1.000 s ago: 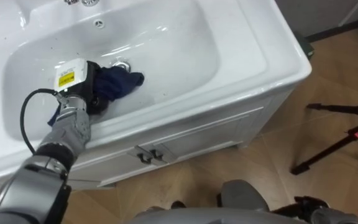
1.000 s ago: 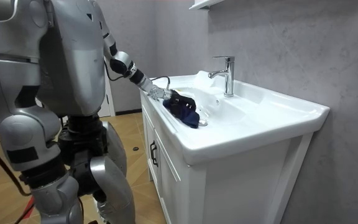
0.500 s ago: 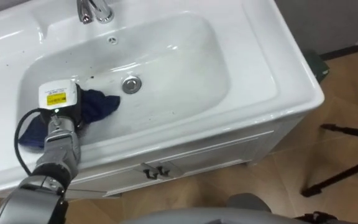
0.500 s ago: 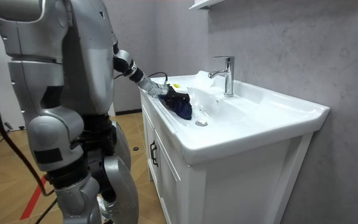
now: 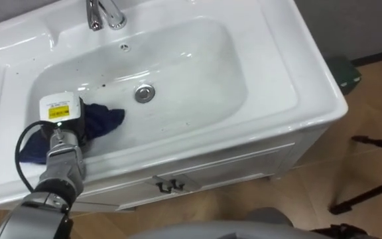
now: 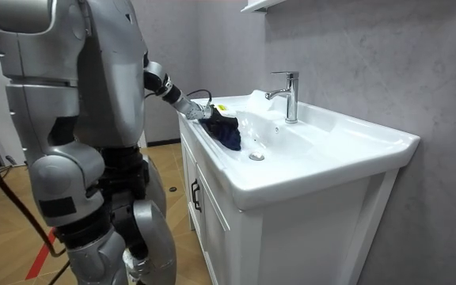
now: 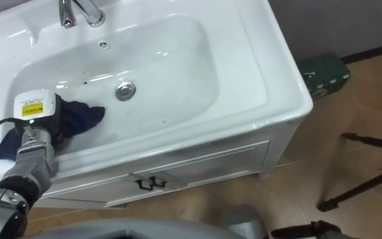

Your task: Wipe basin

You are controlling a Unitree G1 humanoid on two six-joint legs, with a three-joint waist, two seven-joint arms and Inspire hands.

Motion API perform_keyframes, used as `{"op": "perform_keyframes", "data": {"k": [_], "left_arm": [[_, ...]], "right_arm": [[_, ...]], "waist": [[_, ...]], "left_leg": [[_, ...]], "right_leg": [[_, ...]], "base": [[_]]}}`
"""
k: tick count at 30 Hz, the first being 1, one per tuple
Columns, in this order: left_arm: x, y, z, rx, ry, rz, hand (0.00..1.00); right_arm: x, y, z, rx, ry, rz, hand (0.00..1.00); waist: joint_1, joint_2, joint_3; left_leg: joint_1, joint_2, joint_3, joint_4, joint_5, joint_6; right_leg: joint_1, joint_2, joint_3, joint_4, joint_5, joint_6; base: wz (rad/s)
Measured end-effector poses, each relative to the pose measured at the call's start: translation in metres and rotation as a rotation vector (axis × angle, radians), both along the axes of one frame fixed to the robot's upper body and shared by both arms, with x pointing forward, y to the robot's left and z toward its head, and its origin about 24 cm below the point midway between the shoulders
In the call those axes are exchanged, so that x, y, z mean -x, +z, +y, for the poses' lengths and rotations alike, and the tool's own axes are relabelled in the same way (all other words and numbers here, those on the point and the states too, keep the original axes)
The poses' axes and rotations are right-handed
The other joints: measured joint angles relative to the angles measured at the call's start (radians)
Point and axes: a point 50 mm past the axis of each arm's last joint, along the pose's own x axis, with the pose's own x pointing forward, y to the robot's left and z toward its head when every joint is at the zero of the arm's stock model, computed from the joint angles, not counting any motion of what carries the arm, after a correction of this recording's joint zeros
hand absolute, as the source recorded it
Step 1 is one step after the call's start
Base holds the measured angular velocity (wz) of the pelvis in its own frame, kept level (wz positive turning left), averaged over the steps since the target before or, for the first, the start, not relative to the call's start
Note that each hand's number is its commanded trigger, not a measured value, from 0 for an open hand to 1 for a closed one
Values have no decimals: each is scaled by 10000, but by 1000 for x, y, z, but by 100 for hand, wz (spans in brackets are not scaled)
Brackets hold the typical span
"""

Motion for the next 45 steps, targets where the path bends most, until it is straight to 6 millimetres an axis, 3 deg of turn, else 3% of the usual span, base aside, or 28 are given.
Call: {"op": "perform_keyframes", "data": {"k": [5, 7, 10, 18, 21, 23, 27, 29, 33, 35, 38, 45], "left_arm": [[-21, 13, -5, -116, 28, -454, 100], [-31, 19, -8, -178, -83, -666, 100], [-42, 25, -14, -220, -244, -665, 100], [-75, 43, -40, 85, -903, -628, 100], [-84, 46, -58, 1093, -772, -780, 100], [-92, 49, -70, 1765, -638, -750, 100], [-99, 54, -75, 2563, -296, -549, 100], [-105, 59, -87, 3377, -353, -617, 100], [-114, 69, -127, 5137, -1011, -791, 100], [-119, 78, -153, 6154, -1822, -783, 100], [-122, 89, -175, 7368, -2462, -606, 100], [-117, 98, -195, 10085, -2478, -267, 100]], "right_arm": [[-5, -3, 9, -299, -51, 65, 0], [-10, -3, 9, -291, 74, -29, 0], [-19, -2, 11, -248, 339, -109, 0], [-40, 1, 13, -100, 941, -535, 0], [-46, 1, 16, -105, 1251, -676, 0], [-51, 2, 17, -94, 1422, -781, 0], [-49, 1, 18, -57, 1696, -601, 0], [-47, 0, 19, -63, 2002, -422, 0], [-48, 0, 20, -105, 2229, -362, 0], [-53, 2, 20, -77, 2325, -474, 0], [-57, 2, 21, -14, 2686, -436, 0], [-57, 3, 20, -42, 3179, -283, 0]], "waist": [[-24, -221, 188], [-48, -243, 209], [-124, -341, 350], [-626, -351, 401], [-786, -374, 417], [-1096, -340, 445], [-1232, -315, 459], [-1339, -310, 462], [-1377, -280, 474], [-1391, -192, 514], [-1443, -60, 519], [-1384, 97, 473]], "left_leg": [[-324, 25, 89, 66, 28, -44], [-568, 28, 84, 174, 28, -43], [-800, 45, 155, 374, 26, -41], [-1421, 131, 343, 789, 25, -32], [-1403, 129, 442, 796, 25, -32], [-1438, 142, 562, 813, 65, 28], [-1469, 141, 570, 811, 104, 87], [-1587, 136, 570, 818, 159, 168], [-1629, 45, 546, 791, 231, 277], [-1628, 10, 554, 783, 244, 299], [-1642, -5, 542, 782, 250, 310], [-1728, -140, 482, 755, 270, 345]], "right_leg": [[-421, 5, 57, 263, 1, -2], [-671, -8, 59, 382, 9, 4], [-907, -45, 55, 578, 15, 8], [-1465, -92, -1, 891, 53, -3], [-1538, -124, 50, 1025, 37, -7], [-1532, -165, -54, 1047, 18, 4], [-1501, -214, -235, 1050, 10, 12], [-1464, -250, -420, 987, -4, 53], [-1340, -376, -665, 876, 2, 149], [-1297, -403, -667, 765, 64, 237], [-1216, -438, -696, 602, 108, 315], [-1154, -558, -892, 498, 127, 451]], "base": [[1], [4], [3], [2], [-1], [10], [17], [37], [23], [3], [3], [12]]}}
